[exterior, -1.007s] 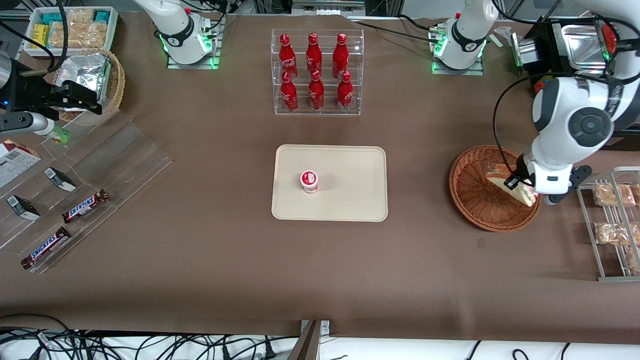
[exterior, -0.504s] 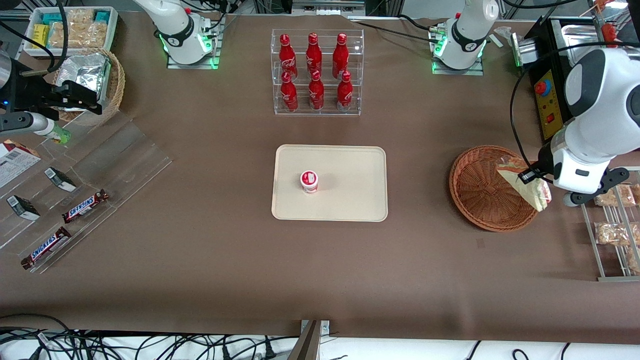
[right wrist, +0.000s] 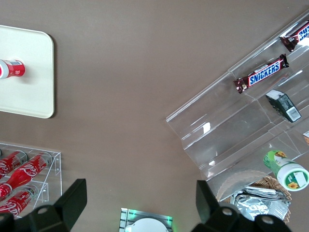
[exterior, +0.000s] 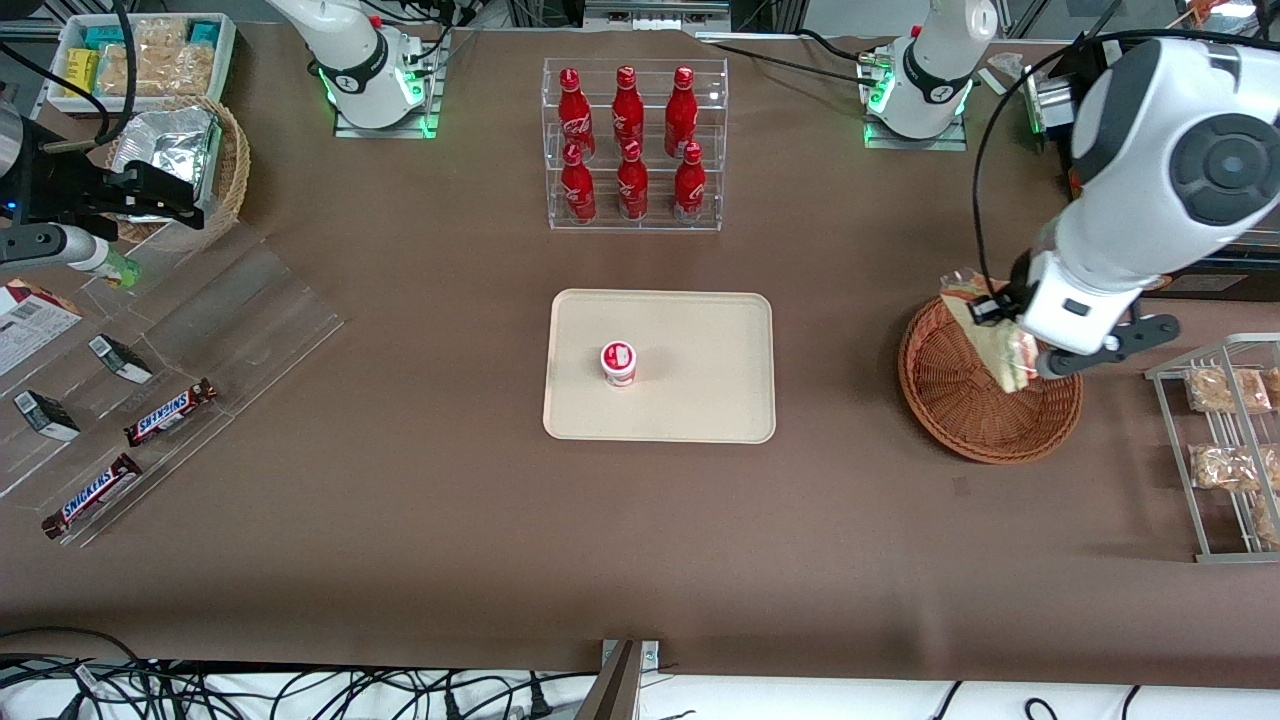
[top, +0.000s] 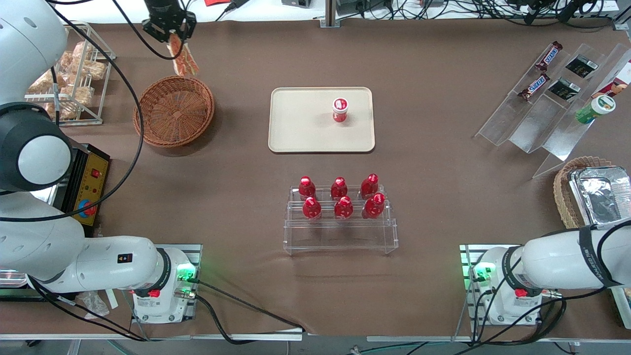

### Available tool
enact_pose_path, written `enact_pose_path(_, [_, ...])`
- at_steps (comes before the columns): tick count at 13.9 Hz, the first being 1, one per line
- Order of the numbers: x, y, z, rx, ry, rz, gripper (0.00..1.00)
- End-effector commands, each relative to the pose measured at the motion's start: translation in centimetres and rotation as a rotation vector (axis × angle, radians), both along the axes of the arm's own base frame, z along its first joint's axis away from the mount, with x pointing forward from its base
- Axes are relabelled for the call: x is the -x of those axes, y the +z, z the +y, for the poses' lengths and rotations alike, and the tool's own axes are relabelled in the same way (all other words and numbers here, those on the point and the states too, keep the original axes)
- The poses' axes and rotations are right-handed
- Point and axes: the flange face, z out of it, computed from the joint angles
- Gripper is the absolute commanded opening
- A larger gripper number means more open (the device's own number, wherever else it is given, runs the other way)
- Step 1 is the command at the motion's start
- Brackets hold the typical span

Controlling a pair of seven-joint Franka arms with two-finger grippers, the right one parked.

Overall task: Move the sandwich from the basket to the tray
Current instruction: 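Carry the sandwich over the cream tray beside the small bottle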

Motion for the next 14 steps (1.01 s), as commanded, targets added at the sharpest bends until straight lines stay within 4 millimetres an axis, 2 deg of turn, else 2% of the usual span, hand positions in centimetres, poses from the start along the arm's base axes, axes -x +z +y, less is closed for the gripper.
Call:
enact_pose_path(1, [0.9,0.4,-4.7,0.048,-0.147,0.019,0.00])
enact_pose_path(4, [1.9,0.0,-10.5,0.096,-0.283,-0.005,0.00])
enact_pose_path(9, [3.0,-2.6,-18.2,0.188,-0.423,-0.048,0.00])
enact_pose_path(12, [3.4,-6.9,-21.4,0.217,-0.438,-0.015,0.00])
enact_pose_path(14, [3.0,-10.3,-22.4,0.207,-0.431,-0.002,0.01])
